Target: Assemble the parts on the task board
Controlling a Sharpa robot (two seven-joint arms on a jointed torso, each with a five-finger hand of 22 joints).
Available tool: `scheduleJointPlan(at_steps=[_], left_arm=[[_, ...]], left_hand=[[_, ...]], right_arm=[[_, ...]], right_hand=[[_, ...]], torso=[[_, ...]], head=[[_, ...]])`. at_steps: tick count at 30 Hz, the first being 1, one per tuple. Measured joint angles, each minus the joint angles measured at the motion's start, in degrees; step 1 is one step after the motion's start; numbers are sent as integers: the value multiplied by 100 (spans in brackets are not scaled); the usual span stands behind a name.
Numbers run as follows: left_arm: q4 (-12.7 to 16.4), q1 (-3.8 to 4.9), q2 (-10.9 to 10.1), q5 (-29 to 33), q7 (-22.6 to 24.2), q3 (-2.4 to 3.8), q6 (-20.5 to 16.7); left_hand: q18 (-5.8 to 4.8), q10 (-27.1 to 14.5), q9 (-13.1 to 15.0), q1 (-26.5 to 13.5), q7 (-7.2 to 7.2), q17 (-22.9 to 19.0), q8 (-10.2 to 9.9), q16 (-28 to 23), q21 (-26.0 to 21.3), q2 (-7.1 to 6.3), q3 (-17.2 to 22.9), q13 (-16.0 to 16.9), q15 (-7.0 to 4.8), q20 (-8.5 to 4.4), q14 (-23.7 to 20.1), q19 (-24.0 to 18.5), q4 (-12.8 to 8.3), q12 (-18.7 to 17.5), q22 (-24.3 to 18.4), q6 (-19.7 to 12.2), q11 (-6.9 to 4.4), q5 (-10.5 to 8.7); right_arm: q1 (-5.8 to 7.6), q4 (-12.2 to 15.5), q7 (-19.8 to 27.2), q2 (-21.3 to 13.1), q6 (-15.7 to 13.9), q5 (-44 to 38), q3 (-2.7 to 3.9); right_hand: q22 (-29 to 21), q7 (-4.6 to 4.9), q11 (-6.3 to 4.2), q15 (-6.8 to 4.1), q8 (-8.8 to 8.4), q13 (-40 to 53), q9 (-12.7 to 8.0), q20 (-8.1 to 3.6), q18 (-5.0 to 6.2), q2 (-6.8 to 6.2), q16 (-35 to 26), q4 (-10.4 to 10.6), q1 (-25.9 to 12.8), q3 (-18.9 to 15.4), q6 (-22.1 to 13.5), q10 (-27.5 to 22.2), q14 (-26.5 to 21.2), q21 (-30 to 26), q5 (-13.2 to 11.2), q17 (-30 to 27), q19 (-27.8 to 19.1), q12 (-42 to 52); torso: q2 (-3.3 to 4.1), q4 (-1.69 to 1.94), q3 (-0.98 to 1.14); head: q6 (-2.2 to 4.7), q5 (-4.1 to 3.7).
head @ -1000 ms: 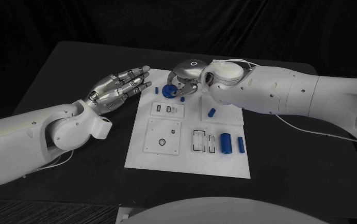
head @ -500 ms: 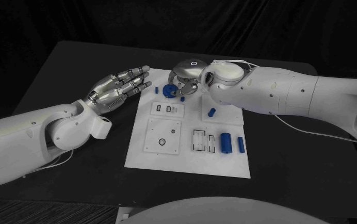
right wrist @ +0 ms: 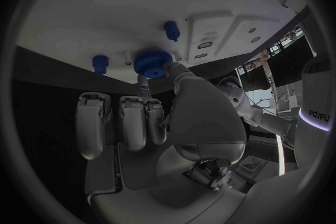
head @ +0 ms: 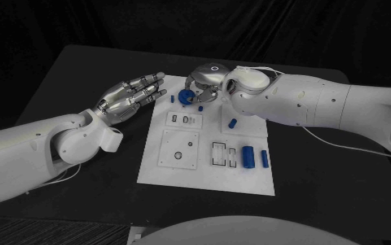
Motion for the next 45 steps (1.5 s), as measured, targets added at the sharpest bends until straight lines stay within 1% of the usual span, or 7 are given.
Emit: scheduleJointPlan(at_steps=[5,11,17,21,30,38,45], left_arm=[[-9,-1,4,0,0,0,6],[-21,-8,7,0,1,0,16],[-30,-17,2,0,2,0,26],[-36,-22,-2,0,2,0,30],[-44,-35,-4,0,2,0,42],[-55,-42,-6,0,1,0,55],[-66,-45,12,0,-3,0,64]], left_hand=[[0,0,0,0,0,0,0,0,0,0,23,0,0,0,0,0,24,0,0,0,0,0],[0,0,0,0,0,0,0,0,0,0,35,0,0,0,0,0,13,0,0,0,0,0],[1,0,0,0,0,0,0,0,0,0,39,0,0,0,0,0,8,0,0,0,0,0],[1,0,0,0,0,0,0,0,0,0,39,0,0,0,0,0,8,0,0,0,0,0],[1,0,0,-23,0,0,0,0,0,23,39,0,0,0,0,0,8,0,0,0,0,-24],[1,0,0,-23,0,0,0,0,0,23,39,0,0,0,0,0,8,0,0,0,0,-23],[1,-1,0,-23,0,0,0,0,0,23,55,0,0,0,0,0,-9,0,0,0,-1,-23]], right_arm=[[0,6,34,-22,-178,2,0],[0,33,62,-78,-360,5,0],[0,99,67,-155,-504,7,0],[3,155,60,-221,-537,7,0],[10,210,4,-362,-503,9,0],[11,178,-101,-404,-328,11,-1],[20,114,-179,-381,-168,15,13]], right_hand=[[0,1,0,0,0,0,0,0,0,-12,0,24,-12,24,0,0,0,0,63,0,0,0],[-1,0,0,0,0,4,0,0,0,-25,0,25,-24,24,0,0,0,0,66,0,0,0],[-1,0,0,0,0,4,0,0,0,-26,-58,25,-24,23,0,0,0,0,66,0,0,0],[-1,0,0,0,0,4,0,0,0,-42,-62,25,-40,23,-1,0,0,0,66,0,0,0],[-2,-3,0,0,12,3,0,0,0,-72,-62,35,-70,44,-3,0,0,27,65,0,0,0],[-2,-7,0,0,11,3,0,0,0,-93,-62,30,-92,66,-7,0,0,39,13,0,0,0],[-2,-39,0,0,-87,2,5,0,0,-92,-62,31,-91,83,-38,0,0,39,-71,0,0,0]], torso=[[-1,0,0],[-1,0,0],[-1,0,-2],[-1,0,-2],[-1,-1,-2],[-3,-16,-2],[1,-20,3]], head=[[-1,19],[-7,33],[-8,34],[-8,21],[-8,4],[-28,22],[-32,10]])
